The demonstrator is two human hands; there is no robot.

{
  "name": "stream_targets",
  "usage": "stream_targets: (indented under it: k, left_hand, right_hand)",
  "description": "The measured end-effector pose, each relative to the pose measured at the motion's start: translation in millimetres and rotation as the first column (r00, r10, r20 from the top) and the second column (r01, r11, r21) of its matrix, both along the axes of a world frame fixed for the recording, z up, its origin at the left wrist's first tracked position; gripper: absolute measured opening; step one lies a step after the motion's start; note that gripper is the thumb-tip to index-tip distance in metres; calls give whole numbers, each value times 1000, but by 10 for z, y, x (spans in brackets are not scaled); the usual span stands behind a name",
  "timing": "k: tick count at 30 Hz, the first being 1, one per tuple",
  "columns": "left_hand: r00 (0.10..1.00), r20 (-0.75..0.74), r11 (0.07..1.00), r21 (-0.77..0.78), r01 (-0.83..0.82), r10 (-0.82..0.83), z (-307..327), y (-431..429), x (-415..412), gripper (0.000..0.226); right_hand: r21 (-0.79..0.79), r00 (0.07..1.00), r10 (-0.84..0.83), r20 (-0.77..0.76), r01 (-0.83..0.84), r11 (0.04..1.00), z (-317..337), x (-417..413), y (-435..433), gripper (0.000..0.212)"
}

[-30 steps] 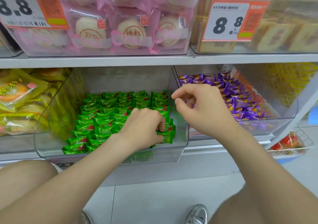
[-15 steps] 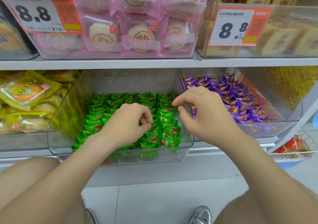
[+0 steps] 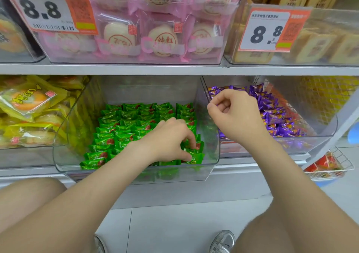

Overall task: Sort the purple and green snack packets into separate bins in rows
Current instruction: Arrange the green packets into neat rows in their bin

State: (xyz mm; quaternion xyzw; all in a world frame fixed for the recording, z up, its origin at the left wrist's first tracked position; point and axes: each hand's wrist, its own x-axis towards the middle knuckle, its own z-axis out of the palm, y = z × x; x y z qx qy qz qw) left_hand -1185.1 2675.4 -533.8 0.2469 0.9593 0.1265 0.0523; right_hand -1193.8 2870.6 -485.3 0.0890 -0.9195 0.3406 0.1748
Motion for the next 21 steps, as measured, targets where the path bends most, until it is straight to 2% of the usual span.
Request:
stream_targets:
  k: [6, 12, 21]
  left_hand:
    - [994, -94, 990, -135, 50, -64, -59, 169, -97, 29]
    - [986, -160, 995, -94, 22, -37, -57, 205, -91, 25]
    - [978, -205, 992, -128, 20, -46, -84, 216, -83, 31]
  right_hand:
    - [32, 998, 43, 36, -44, 999, -58, 11, -2, 9]
    - [23, 998, 58, 15, -59, 998, -50, 19, 60, 11]
    - [14, 997, 77, 27, -77, 997, -65, 42, 58, 10]
